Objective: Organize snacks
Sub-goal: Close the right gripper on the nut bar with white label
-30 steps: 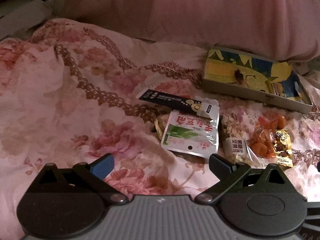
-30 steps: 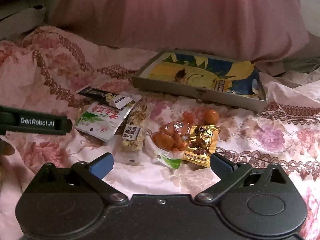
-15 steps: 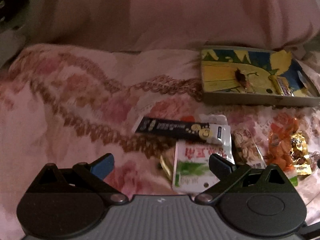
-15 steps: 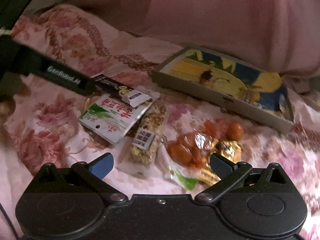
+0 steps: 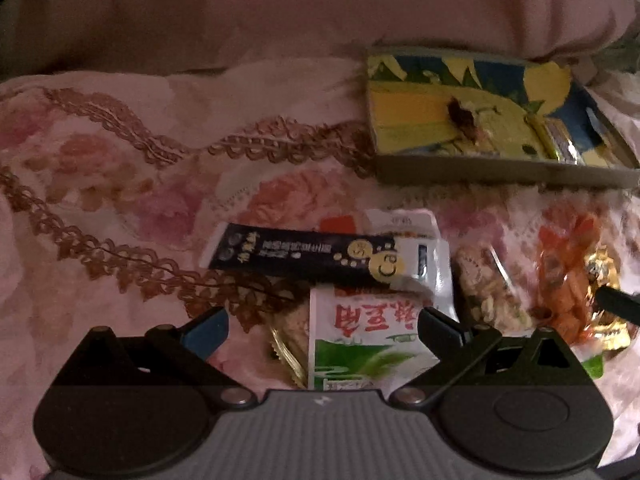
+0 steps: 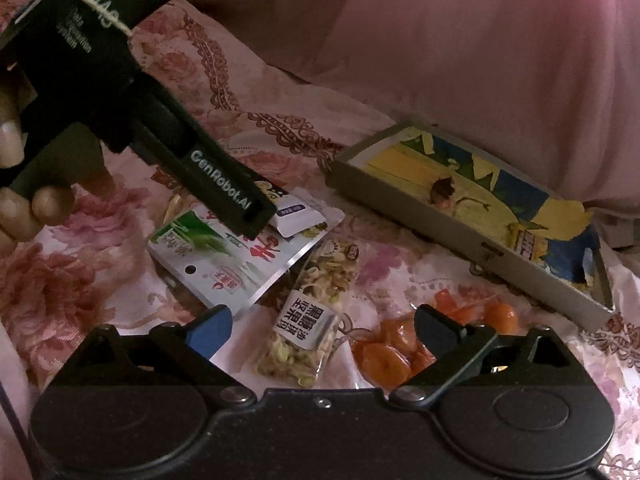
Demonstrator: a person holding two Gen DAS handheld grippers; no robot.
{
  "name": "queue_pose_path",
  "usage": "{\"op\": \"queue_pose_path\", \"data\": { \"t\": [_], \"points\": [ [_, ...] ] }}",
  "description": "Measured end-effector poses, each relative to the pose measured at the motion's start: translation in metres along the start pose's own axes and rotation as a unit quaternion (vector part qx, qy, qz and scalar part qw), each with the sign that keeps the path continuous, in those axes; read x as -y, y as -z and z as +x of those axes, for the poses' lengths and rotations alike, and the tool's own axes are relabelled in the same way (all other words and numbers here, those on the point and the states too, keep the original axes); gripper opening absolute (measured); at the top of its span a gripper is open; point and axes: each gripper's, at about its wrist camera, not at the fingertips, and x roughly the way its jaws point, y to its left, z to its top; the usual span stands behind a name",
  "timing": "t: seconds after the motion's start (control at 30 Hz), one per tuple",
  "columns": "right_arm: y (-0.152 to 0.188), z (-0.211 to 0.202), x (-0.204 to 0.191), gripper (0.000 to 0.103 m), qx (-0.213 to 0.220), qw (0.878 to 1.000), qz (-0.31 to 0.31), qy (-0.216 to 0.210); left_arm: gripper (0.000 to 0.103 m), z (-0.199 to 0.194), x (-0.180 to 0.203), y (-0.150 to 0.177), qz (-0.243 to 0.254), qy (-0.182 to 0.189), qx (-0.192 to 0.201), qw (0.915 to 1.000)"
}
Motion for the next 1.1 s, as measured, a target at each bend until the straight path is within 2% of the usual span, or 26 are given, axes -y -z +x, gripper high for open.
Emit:
{"op": "queue_pose_path", "data": {
  "t": [0.23,0.3,0.4,0.57,0.6,0.7,0.83,1.0,1.1],
  "points": [
    [-0.003,0.021,0.004,0.078,-0.014,0.999,0.033,-0.017,0.103,0.025,-0.001,-0.006,-0.016,0.046,-0.04,0.998],
    [-0.004,0.025,0.004,0.075,-0.015,0.999,0.04,-0.016,0.103,0.029,0.001,-0.006,-0.014,0.05,-0.038,0.9979],
    [-0.005,0.028,0.004,0.063,-0.024,0.999,0.04,-0.007,0.103,0.032,0.002,-0.007,-0.008,0.048,-0.033,0.9983],
    [-0.007,0.026,-0.002,0.051,-0.035,0.999,0.018,0.02,0.103,0.035,0.002,-0.008,-0.01,0.054,-0.026,0.9982],
    [-0.007,0.026,-0.003,0.039,-0.04,0.999,0.016,0.02,0.103,0.035,0.001,-0.008,-0.011,0.055,-0.025,0.9981],
    [-0.007,0.024,-0.001,0.038,-0.061,0.997,0.023,0.037,0.103,0.034,0.001,-0.008,-0.01,0.056,-0.025,0.9981],
    [-0.007,0.022,0.005,0.038,-0.07,0.996,0.033,0.042,0.103,0.034,0.003,-0.007,-0.005,0.053,-0.023,0.9983],
    [-0.006,0.022,0.009,0.038,-0.077,0.994,0.033,0.071,0.103,0.039,0.01,-0.013,0.011,0.048,-0.018,0.9986],
    [-0.006,0.024,0.013,0.038,-0.081,0.993,0.045,0.068,0.103,0.041,0.017,-0.013,0.028,0.04,-0.008,0.9988]
  ]
}}
